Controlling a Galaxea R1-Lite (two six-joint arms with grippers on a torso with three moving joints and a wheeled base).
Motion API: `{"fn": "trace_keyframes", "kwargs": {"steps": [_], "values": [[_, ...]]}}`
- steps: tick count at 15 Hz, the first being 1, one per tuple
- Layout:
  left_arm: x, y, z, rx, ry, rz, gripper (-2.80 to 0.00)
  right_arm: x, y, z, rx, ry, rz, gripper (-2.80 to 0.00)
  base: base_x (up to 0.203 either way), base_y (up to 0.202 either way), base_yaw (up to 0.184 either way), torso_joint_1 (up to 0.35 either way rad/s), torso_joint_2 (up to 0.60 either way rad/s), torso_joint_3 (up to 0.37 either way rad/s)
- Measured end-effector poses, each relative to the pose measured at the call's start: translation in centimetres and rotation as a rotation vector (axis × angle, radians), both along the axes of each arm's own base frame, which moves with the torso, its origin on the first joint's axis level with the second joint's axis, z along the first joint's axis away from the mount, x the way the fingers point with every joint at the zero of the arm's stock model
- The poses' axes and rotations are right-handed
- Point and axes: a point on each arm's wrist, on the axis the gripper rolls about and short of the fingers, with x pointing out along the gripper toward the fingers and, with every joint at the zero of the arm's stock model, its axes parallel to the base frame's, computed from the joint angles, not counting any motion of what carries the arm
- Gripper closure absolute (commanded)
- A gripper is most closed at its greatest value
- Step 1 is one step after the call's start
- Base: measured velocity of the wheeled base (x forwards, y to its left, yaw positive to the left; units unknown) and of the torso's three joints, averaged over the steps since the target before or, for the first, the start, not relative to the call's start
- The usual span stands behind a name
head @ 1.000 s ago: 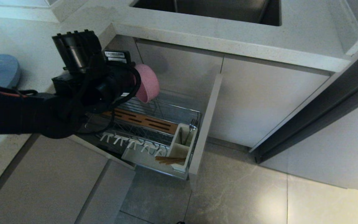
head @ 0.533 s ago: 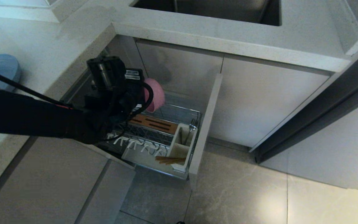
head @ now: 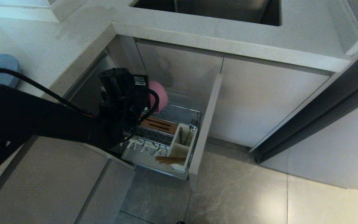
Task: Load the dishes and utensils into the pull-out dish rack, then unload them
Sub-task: Pick up the bowl and place it in the cupboard
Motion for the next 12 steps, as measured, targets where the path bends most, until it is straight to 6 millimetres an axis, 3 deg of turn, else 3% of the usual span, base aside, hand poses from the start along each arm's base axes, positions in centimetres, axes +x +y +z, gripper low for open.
{"fn": "trace_keyframes", "kwargs": {"steps": [5,12], "values": [[1.4,0.1,-1.9,0.006,0.015,0.015,0.00,0.0,0.0,0.0,-0.001,0.000,0.000,0.00,0.000,0.000,0.000,0.000,0.00,0.000],[2.3,0.3,-2.8,-0.035,-0.064,0.020,0.00,0.0,0.0,0.0,0.000,0.000,0.000,0.00,0.000,0.000,0.000,0.000,0.00,0.000]]}}
